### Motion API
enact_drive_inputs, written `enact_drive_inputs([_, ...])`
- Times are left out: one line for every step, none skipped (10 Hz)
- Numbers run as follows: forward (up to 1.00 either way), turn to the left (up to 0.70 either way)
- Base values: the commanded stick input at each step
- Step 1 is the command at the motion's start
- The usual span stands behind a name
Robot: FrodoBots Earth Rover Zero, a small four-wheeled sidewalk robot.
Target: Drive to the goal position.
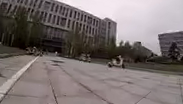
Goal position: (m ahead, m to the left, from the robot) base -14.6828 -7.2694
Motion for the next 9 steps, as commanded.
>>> enact_drive_inputs([0.70,-0.32])
enact_drive_inputs([0.70,-0.32])
enact_drive_inputs([0.70,-0.32])
enact_drive_inputs([0.70,-0.32])
enact_drive_inputs([0.70,-0.32])
enact_drive_inputs([0.70,-0.32])
enact_drive_inputs([0.70,-0.32])
enact_drive_inputs([0.70,-0.32])
enact_drive_inputs([0.70,-0.32])
